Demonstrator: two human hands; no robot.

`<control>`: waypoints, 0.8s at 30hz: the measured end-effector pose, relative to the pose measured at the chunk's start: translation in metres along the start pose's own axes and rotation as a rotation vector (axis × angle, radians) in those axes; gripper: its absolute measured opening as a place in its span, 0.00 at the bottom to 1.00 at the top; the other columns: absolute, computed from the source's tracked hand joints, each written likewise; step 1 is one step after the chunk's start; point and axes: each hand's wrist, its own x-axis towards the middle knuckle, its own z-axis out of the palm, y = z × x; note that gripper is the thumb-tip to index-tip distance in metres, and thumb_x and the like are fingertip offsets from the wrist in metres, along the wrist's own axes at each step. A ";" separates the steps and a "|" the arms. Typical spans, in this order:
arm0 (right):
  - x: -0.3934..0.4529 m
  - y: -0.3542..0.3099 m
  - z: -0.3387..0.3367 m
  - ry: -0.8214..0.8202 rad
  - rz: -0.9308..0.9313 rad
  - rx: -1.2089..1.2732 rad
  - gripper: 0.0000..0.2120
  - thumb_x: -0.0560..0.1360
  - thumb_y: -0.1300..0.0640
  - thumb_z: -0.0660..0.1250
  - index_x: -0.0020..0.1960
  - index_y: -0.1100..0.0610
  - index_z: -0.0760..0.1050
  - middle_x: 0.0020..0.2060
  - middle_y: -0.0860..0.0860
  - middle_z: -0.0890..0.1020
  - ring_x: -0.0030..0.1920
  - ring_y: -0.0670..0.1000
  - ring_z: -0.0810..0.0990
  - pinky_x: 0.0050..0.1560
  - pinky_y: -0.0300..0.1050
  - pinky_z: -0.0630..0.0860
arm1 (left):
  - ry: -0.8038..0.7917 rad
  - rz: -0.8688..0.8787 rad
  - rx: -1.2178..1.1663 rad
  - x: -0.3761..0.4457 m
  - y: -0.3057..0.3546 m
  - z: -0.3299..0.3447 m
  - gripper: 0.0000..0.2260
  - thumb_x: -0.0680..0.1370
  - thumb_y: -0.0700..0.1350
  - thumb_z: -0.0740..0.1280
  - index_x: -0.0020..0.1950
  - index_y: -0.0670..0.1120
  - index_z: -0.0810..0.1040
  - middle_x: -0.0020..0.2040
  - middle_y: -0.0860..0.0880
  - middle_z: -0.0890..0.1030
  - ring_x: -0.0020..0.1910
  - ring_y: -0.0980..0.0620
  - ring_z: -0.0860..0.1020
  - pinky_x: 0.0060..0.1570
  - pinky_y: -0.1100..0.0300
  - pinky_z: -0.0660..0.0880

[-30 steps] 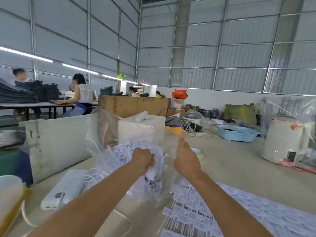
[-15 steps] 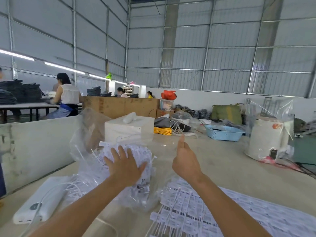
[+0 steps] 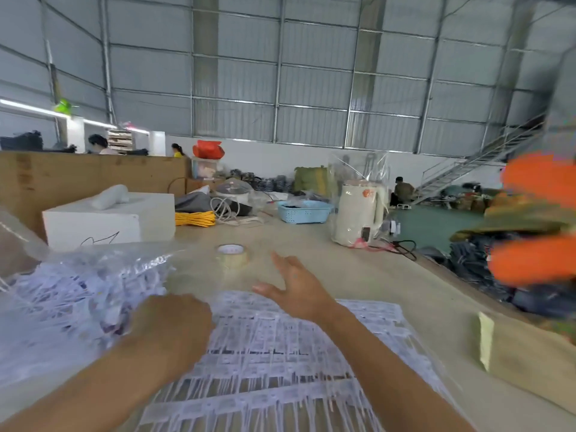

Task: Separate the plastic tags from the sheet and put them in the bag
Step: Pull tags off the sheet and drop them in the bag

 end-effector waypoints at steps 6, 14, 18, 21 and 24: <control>-0.075 0.108 -0.047 -0.119 0.560 -0.350 0.32 0.76 0.34 0.54 0.68 0.58 0.67 0.66 0.59 0.69 0.66 0.59 0.69 0.65 0.52 0.68 | -0.041 0.688 -0.394 0.031 0.084 0.021 0.32 0.76 0.69 0.51 0.77 0.58 0.50 0.78 0.56 0.46 0.77 0.54 0.45 0.74 0.53 0.45; -0.088 0.147 -0.017 -0.117 0.609 -0.177 0.28 0.76 0.36 0.55 0.63 0.58 0.65 0.58 0.60 0.72 0.60 0.58 0.73 0.55 0.49 0.69 | -0.174 0.533 -0.436 0.069 0.105 0.052 0.42 0.65 0.79 0.46 0.74 0.65 0.38 0.76 0.59 0.36 0.76 0.53 0.38 0.73 0.48 0.40; -0.074 0.156 -0.018 -0.174 0.603 -0.240 0.27 0.77 0.38 0.54 0.66 0.58 0.65 0.63 0.60 0.70 0.62 0.59 0.71 0.60 0.52 0.69 | -0.163 0.471 -0.413 0.080 0.100 0.022 0.40 0.63 0.80 0.45 0.70 0.64 0.63 0.72 0.54 0.65 0.72 0.49 0.63 0.69 0.44 0.57; -0.071 0.167 -0.017 -0.101 0.597 -0.260 0.18 0.80 0.46 0.54 0.65 0.54 0.68 0.62 0.57 0.71 0.60 0.59 0.71 0.60 0.50 0.70 | 0.139 0.382 -0.477 0.102 0.115 0.003 0.25 0.77 0.67 0.51 0.56 0.51 0.77 0.55 0.48 0.77 0.58 0.47 0.74 0.59 0.52 0.68; -0.072 0.170 -0.020 0.027 0.620 -0.254 0.14 0.78 0.50 0.60 0.63 0.50 0.71 0.62 0.54 0.69 0.60 0.58 0.70 0.60 0.48 0.69 | 0.197 0.401 -0.438 0.124 0.144 0.004 0.19 0.82 0.55 0.54 0.69 0.49 0.69 0.65 0.47 0.71 0.66 0.46 0.67 0.62 0.53 0.65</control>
